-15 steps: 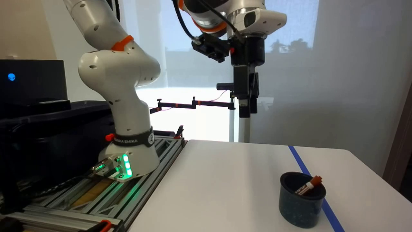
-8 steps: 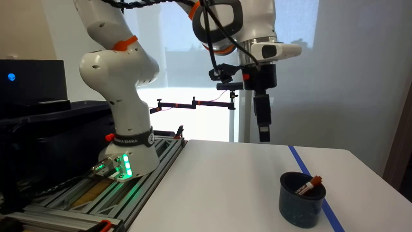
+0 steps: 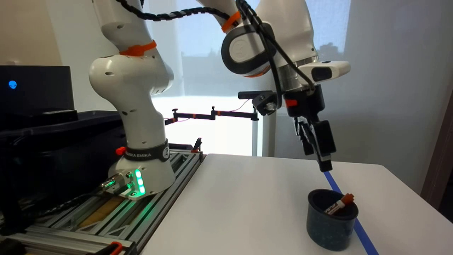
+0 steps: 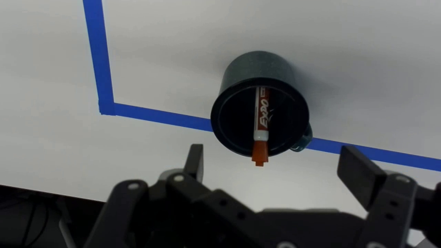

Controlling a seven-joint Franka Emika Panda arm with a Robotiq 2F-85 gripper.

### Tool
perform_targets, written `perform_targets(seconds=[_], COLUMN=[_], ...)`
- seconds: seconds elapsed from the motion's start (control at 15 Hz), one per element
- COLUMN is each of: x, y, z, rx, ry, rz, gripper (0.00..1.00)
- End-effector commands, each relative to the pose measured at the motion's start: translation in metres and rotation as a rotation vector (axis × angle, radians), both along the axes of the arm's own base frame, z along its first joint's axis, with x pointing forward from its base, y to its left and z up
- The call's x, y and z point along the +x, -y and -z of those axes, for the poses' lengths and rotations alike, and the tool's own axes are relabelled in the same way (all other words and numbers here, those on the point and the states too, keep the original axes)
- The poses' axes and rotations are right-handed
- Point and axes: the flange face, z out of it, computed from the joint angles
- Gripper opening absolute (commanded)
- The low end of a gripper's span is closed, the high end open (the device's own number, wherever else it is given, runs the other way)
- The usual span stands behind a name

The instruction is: Remove the marker from the cup

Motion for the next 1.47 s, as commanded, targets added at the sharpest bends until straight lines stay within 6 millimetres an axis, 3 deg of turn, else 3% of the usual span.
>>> perform_targets(seconds=[0.0,0.2,0.4,0.87,1.4], x=[0.009,0.01,0.013,0.013,0.025], y=[0.0,-0.003,-0.003,-0.003,0.002], z=[0.011,0.016,0.009,0.012,0.032], rx=[0.032,0.062,0.07,0.073,0.072], ry=[0.024,0.029,0.106,0.087,0.065], rz=[-0.031,-0.049,-0.044,-0.034,-0.009], gripper=[1.0,1.0,1.0,1.0,1.0])
